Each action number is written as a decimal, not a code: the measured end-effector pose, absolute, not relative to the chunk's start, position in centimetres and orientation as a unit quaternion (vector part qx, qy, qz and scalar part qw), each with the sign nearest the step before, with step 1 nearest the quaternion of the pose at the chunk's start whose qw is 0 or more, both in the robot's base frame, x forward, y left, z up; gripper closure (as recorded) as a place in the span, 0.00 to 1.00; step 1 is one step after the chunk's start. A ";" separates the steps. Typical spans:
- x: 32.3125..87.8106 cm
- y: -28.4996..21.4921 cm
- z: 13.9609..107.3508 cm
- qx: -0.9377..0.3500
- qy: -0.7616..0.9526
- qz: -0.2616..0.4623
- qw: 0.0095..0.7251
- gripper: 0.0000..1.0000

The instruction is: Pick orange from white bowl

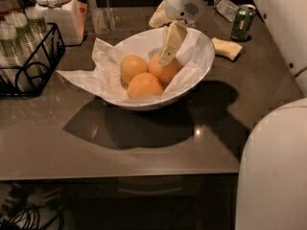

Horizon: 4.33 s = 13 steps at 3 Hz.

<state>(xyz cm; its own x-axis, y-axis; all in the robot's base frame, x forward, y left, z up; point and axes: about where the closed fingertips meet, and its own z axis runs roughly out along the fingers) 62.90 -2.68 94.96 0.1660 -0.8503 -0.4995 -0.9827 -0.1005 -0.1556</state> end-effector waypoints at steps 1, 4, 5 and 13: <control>62.0 -3.4 93.9 -0.712 0.646 0.153 0.230 0.06; 58.5 -5.7 90.6 -0.665 0.686 0.206 0.211 0.10; 59.1 -5.1 91.0 -0.674 0.677 0.205 0.212 0.12; 60.8 -3.8 89.9 -0.676 0.664 0.208 0.242 1.00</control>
Offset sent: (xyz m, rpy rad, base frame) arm -0.0676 -0.0482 -0.0493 0.0422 0.1961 -0.1764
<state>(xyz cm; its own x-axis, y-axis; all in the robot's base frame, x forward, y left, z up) 60.79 -3.76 89.95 0.0324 -0.7970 -0.6032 -0.9987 -0.0014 -0.0517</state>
